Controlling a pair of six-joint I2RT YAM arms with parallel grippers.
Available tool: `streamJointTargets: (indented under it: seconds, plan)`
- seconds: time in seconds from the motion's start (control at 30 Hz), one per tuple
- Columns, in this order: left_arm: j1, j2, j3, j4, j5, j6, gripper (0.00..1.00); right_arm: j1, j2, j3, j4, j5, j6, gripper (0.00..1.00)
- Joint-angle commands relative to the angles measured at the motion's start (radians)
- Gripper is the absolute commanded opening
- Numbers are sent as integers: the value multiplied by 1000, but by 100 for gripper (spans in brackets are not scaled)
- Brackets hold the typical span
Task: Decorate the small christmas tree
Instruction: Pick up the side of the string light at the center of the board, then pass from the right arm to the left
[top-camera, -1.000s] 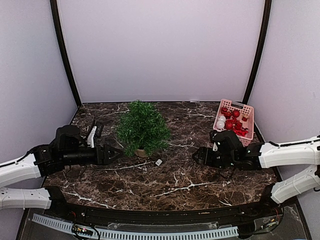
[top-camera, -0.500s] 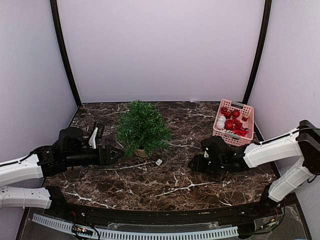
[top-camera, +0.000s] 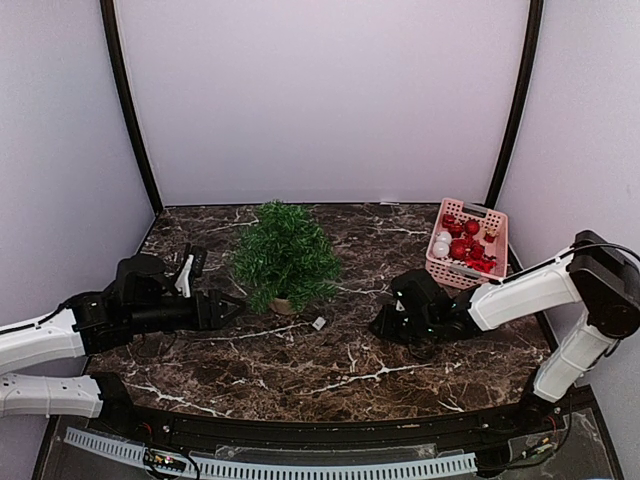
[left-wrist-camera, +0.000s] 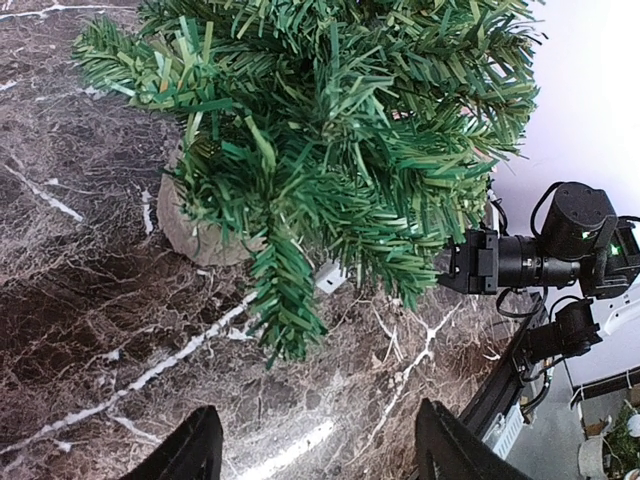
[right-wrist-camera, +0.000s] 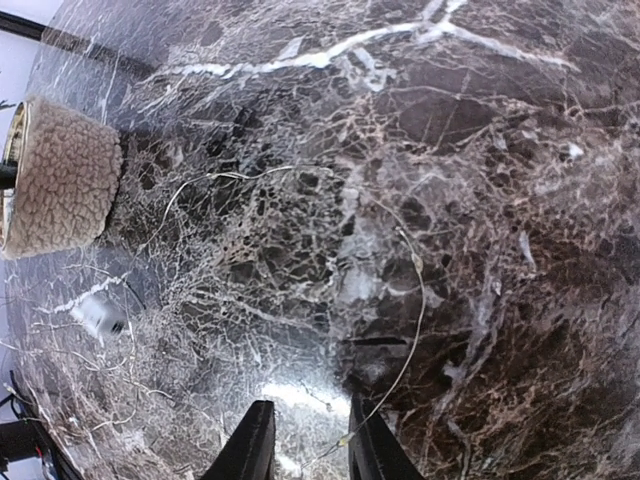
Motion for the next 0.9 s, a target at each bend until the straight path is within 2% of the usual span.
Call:
streamJointTargets:
  seconds: [0.0,0.1,0.13,0.27,0.53,0.73,0.87]
  plan:
    - [-4,-29,21,-30,-26,28,69,7,10,22,7,49,30,17]
    - [-5,-47,29,-45,-45,44,69,6,-19,6,9,89,56,2]
    - [-5,-50,34,-52,-51,56,69,5,-38,0,9,105,61,0]
    - [-4,-65,80,-96,-82,111,69,-4,-169,-8,-48,208,54,0]
    - [-15,10,241,-106,-44,233,69,-23,-558,100,-317,457,-71,0]
    - [-74,82,336,-53,-20,279,69,-26,-755,204,-376,492,-193,0]
    - [-138,157,419,-45,-35,326,69,-26,-806,276,-358,488,-288,0]
